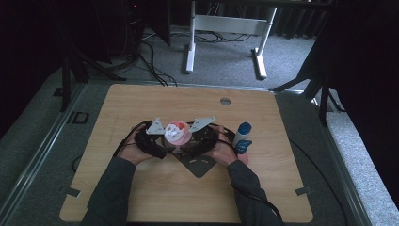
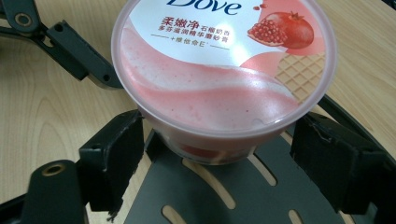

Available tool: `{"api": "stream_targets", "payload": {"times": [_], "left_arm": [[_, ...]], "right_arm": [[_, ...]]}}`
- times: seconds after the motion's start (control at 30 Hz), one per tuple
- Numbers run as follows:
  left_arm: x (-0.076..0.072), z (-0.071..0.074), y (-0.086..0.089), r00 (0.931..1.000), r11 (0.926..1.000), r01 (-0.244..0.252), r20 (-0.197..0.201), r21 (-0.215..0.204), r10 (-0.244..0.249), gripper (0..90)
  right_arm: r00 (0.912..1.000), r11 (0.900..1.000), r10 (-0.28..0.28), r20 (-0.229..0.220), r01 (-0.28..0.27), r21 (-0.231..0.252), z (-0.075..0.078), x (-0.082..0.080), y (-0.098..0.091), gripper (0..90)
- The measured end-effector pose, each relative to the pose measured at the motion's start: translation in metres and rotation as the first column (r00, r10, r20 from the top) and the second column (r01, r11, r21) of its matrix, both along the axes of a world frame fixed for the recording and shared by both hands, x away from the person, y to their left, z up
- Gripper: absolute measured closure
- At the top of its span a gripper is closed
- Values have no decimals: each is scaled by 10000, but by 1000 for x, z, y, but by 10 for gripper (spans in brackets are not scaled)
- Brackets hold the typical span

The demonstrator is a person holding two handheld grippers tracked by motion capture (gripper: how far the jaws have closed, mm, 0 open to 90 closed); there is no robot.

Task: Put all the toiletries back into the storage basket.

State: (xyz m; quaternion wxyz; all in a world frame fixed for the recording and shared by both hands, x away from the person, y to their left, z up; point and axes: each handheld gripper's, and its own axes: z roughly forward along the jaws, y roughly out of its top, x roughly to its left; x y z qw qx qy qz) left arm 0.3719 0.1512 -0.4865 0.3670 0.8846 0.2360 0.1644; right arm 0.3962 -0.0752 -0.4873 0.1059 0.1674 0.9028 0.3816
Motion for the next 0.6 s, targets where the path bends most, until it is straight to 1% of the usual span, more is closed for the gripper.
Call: {"api": "stream_targets", "payload": {"times": [0.1,0.2,0.27,0.37,0.43,0.5,0.6], "left_arm": [[3,2,0,9999,9999,-116,58,-74,116,160],[6,3,0,9998,9996,-188,35,-223,189,160],[7,2,-1,9998,9997,-218,10,-147,218,160],[10,-2,-2,9997,9997,-251,-48,-13,251,161],[12,-3,-3,9995,9995,-301,-90,-73,301,161],[14,-5,-3,9994,9994,-321,-140,-162,318,161],[16,-7,-4,9992,9993,-363,-182,-120,361,161]], "right_arm": [[9999,9998,-155,5,155,108,1,3,-1,193],[9995,9991,-273,-140,278,326,3,6,-2,196],[9994,9992,-304,-141,308,273,2,7,-2,196],[9991,9992,-389,-138,390,68,0,9,0,196],[9989,9989,-465,-101,464,-62,-1,10,1,196],[9985,9986,-532,-96,531,-57,-1,11,1,196],[9981,9981,-599,-164,596,-172,-2,13,1,197]]}}
